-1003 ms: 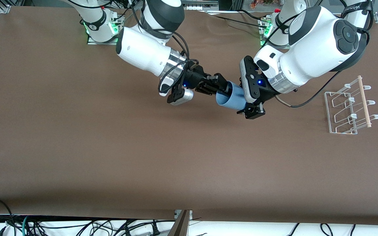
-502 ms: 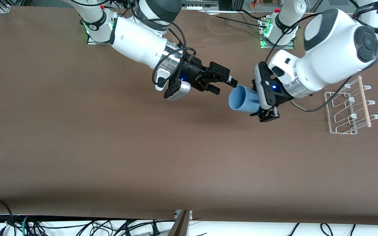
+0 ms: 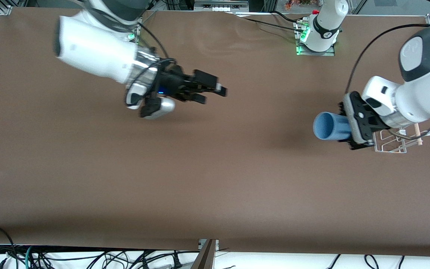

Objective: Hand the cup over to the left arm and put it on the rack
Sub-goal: 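Open the right gripper and withdraw it while the left gripper carries the cup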

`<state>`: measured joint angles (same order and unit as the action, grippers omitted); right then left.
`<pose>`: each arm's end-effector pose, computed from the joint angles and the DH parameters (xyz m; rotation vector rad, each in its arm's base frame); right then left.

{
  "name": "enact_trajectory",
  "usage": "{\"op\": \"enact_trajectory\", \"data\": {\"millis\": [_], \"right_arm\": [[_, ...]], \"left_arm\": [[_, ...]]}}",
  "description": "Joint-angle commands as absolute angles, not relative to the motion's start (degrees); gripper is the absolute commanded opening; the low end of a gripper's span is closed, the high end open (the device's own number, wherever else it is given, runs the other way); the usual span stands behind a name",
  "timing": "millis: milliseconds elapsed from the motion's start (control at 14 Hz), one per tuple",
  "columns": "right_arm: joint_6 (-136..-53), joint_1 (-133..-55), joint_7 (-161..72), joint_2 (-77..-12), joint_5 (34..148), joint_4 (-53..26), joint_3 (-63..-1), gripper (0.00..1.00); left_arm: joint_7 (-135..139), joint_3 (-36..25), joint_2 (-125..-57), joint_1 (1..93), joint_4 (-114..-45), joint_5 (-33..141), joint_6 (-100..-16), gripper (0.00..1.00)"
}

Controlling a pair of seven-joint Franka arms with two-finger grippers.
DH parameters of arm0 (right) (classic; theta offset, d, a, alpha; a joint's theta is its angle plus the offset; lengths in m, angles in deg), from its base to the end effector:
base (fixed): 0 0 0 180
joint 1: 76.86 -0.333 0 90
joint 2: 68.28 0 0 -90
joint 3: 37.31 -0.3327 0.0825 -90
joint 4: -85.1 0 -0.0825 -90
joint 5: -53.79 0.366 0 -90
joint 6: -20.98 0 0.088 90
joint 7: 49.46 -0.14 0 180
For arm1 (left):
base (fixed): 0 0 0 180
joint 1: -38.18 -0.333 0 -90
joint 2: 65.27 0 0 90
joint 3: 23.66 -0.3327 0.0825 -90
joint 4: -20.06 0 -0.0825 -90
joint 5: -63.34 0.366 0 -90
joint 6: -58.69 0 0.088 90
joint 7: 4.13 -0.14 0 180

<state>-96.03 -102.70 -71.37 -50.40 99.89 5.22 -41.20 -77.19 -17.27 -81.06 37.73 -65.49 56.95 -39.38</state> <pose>0.5701 0.3874 0.5809 -2.2876 0.1461 0.0718 0.6208 -0.0711 0.4970 2.3309 -1.8786 0.0471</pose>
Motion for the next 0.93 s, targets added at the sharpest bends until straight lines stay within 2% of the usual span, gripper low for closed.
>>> {"op": "enact_trajectory", "data": {"millis": [0, 358, 645, 860], "right_arm": [[-85.7, -103.0, -70.3, -53.0, 91.5, 4.6, -36.7, 1.00], [-71.9, -103.0, -61.4, -53.8, 74.7, 4.6, -27.0, 1.00], [-70.6, -103.0, -54.7, -53.3, 61.5, 3.4, -20.6, 1.00], [-70.0, -102.9, -49.2, -53.0, 60.6, 3.4, -13.8, 1.00]], "left_arm": [[-77.9, -17.2, -81.2, 34.9, -63.9, 68.1, -35.4, 0.00], [-76.8, -17.2, -81.3, 30.8, -66.4, 92.1, -35.4, 0.00], [-75.7, -17.1, -82.9, 28.7, -73.6, 114.6, -35.8, 0.00], [-72.3, -16.4, -83.6, 29.5, -82.7, 132.6, -39.4, 0.00]]}}
